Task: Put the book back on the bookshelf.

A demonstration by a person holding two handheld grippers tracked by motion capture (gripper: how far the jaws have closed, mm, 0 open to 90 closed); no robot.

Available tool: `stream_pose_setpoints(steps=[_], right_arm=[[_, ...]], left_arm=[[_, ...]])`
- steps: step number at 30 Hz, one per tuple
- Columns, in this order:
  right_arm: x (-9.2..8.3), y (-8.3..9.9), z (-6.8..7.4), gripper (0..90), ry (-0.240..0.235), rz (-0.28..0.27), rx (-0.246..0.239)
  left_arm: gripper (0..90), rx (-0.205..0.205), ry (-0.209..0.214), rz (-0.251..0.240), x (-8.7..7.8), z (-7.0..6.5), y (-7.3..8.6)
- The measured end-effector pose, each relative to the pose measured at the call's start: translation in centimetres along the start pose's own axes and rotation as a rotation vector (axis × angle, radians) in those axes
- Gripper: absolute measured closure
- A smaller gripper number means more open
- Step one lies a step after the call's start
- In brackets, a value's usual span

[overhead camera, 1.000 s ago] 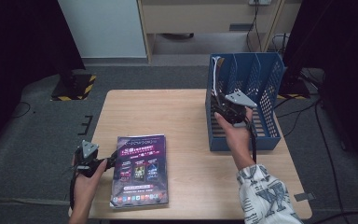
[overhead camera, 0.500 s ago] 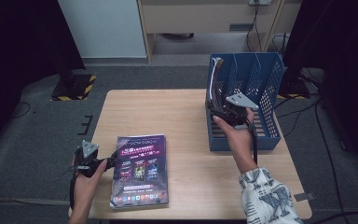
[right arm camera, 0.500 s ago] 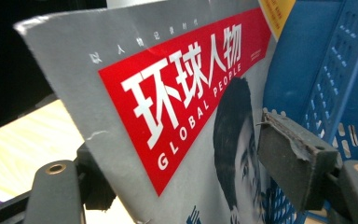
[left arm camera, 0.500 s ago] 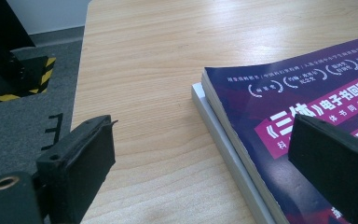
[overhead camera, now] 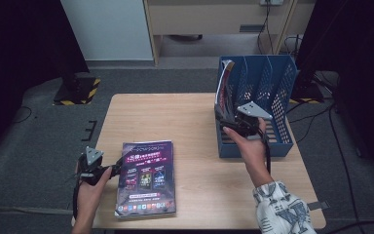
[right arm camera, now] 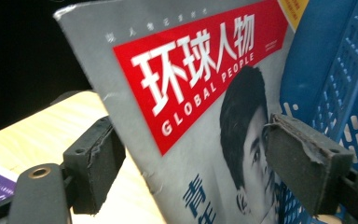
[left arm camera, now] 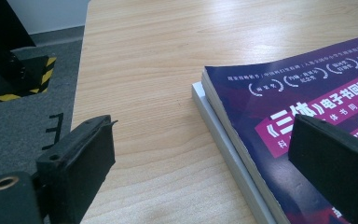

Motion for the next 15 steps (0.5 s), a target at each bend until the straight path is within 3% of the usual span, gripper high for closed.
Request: stream_pose_setpoints(steps=[7,15], right_arm=[[-0.6,0.6,0.3,19.3,-0.019,0.0,-0.004],[-2.9,1.3,0.9,19.3,-0.066,-0.017,-0.007]], left_arm=[[6.7,0.002,0.004,0.0,0.0,0.0,0.0],[6.7,0.002,0.019,0.001,-0.3,-0.3,0.0]])
Point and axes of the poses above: each handheld gripper's, and its own axes: x roughly forward along the jaws, y roughly out of its underside, z roughly to its left, the point moved 2 cm from there along x, roughly forward along the jaws, and after that the axes turned 7 degrees about -x, right-handed, at the moved point
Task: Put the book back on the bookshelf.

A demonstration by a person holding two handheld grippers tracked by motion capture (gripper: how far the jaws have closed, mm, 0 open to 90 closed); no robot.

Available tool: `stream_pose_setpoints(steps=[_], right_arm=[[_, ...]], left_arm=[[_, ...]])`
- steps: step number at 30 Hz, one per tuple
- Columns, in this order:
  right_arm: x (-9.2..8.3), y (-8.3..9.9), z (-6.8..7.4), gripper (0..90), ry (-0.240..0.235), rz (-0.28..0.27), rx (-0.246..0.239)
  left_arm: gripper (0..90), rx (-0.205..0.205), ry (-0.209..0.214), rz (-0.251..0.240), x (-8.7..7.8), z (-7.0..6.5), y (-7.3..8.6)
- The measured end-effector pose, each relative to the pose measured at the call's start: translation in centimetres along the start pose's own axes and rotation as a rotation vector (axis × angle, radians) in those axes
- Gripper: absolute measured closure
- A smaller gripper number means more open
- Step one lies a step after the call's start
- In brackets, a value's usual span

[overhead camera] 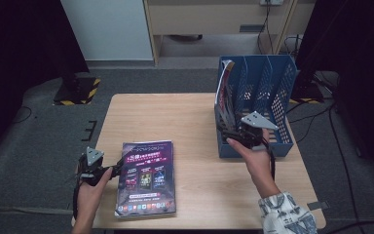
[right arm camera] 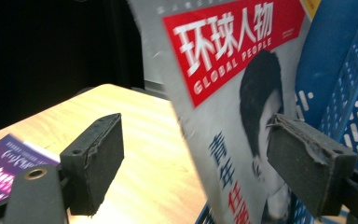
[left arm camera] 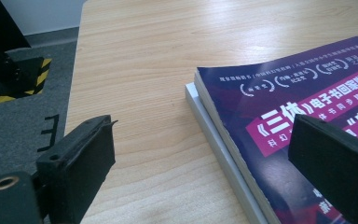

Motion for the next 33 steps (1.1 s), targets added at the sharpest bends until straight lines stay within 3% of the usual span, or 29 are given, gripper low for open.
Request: stream_pose_setpoints(steps=[8,14,24,33], right_arm=[[-2.2,2.0,2.1,19.2,-0.07,0.005,-0.005],[-2.6,2.8,4.3,18.3,-0.145,0.036,-0.011],[-0.3,3.8,8.8,17.5,-0.237,0.112,-0.053],[2.2,5.0,12.3,22.1,-0.321,0.171,-0.149]], left_arm=[[7.1,-0.005,0.017,-0.002,-0.8,-0.4,0.2],[7.5,0.006,0.056,-0.006,-2.0,-0.9,0.5],[13.6,0.006,0.104,0.017,-2.1,-1.3,0.6],[21.3,0.019,0.129,0.047,-1.7,-1.7,0.8]])
Point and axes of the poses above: each handheld gripper's, and its own axes: x roughly forward along the jaws, y roughly out of its underside, z roughly to its left, the point moved 2 cm from there along x, roughly forward along the jaws, and after that the axes turned 7 degrees about -x, right-handed, at the moved point
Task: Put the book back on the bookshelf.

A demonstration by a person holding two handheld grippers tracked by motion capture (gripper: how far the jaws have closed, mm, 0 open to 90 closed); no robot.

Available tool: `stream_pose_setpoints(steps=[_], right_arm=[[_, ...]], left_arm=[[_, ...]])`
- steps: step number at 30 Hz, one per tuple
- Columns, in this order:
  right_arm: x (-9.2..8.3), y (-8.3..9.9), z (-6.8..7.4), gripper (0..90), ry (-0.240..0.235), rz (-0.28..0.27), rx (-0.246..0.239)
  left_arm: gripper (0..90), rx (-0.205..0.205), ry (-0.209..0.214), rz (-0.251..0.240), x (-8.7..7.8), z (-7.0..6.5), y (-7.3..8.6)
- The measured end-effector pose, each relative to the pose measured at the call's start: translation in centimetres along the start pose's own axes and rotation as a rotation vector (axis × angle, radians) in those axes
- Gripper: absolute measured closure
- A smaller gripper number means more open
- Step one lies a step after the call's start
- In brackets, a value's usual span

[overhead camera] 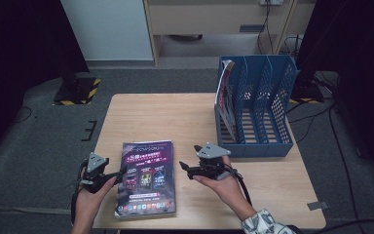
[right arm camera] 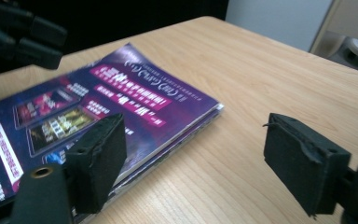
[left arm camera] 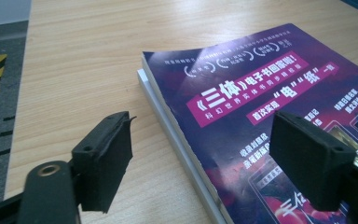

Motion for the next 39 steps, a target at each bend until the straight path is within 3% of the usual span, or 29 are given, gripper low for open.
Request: stream_pose_setpoints(steps=[6,13,16,20,30,32,39], right_arm=[[2.4,0.1,1.2,22.4,-0.05,0.03,-0.028],[5.5,0.2,2.1,34.5,-0.105,0.042,0.005],[6.3,0.4,2.6,36.2,-0.114,0.063,-0.013],[6.3,0.7,2.9,34.4,-0.129,0.088,-0.011],[5.6,1.4,2.4,28.2,-0.12,0.118,-0.004],[5.7,1.4,2.4,27.4,-0.124,0.122,0.002],[6.0,1.8,2.5,24.7,-0.142,0.154,0.004]], left_arm=[[26.4,0.015,0.009,0.017,0.3,-0.2,0.1],[33.7,0.007,0.02,0.024,0.5,-0.1,0.2],[38.9,0.02,0.02,0.044,0.9,-0.3,0.4],[39.9,0.018,0.021,0.069,1.2,-0.5,0.5],[40.8,-0.048,0.051,0.085,2.3,-0.4,0.9],[44.8,-0.043,0.068,0.082,2.3,-0.4,0.9],[44.9,-0.056,0.073,0.085,2.3,-0.4,0.9]])
Point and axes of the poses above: each handheld gripper's, and its own axes: x roughly forward along the jaws, y roughly out of its underside, z roughly to its left, the point moved 2 cm from there along x, roughly forward along the jaws, and after that the axes turned 7 degrees about -x, right-handed, at the moved point
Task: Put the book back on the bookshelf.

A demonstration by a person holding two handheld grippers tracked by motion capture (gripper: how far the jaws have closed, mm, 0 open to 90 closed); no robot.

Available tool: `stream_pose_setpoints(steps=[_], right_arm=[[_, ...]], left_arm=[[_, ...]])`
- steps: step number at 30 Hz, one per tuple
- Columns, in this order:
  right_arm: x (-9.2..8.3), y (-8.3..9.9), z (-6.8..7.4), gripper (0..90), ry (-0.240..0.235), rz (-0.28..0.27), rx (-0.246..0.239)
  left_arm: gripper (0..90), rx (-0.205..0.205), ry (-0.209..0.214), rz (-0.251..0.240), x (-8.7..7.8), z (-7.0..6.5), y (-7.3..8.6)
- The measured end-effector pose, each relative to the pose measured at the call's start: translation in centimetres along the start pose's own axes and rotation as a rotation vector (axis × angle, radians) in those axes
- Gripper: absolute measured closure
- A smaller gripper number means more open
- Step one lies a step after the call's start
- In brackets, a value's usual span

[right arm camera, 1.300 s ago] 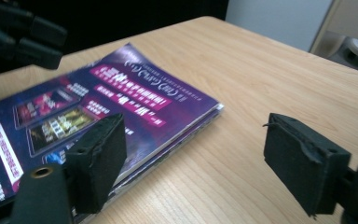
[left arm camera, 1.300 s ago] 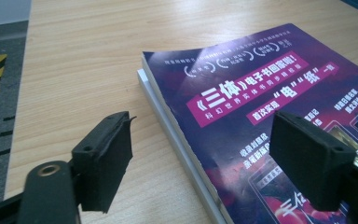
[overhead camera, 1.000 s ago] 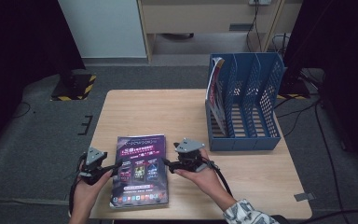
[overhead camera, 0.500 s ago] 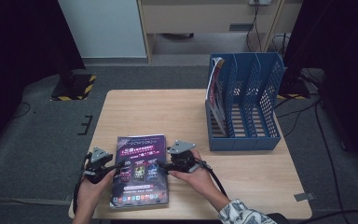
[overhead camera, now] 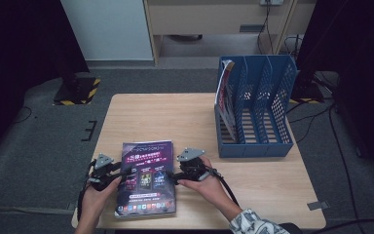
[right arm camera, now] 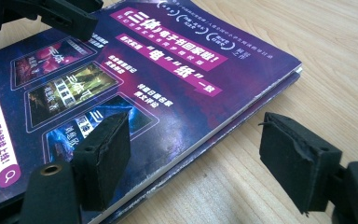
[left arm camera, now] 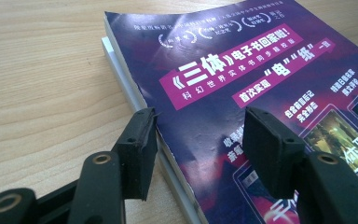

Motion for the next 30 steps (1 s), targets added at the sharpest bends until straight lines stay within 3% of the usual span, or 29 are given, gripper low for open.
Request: stream_pose_setpoints(steps=[11,14,17,21,30], right_arm=[[0.2,0.3,0.0,22.7,-0.018,0.022,0.015],[0.3,0.4,0.0,21.9,-0.027,0.028,0.019],[0.3,0.5,0.1,20.1,-0.039,0.037,0.021],[0.5,0.8,0.0,16.6,-0.044,0.052,0.041],[0.8,1.4,-0.8,12.2,-0.094,0.052,0.124]], left_arm=[[44.8,0.031,-0.019,0.002,-0.1,-0.4,-0.1],[44.9,0.025,0.001,0.004,0.0,-0.5,-0.1],[45.2,0.047,0.017,0.013,0.2,-1.1,-0.1],[45.1,0.077,0.037,0.026,0.6,-1.9,-0.2],[44.7,0.069,0.044,0.016,0.8,-2.3,0.0]])
Point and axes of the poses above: each handheld gripper's, and its own axes: x roughly forward along the jaws, y roughly out of its underside, z roughly to its left, the point moved 2 cm from there along x, roughly forward along the jaws, and after that the axes turned 7 degrees about -x, right-handed, at the moved point
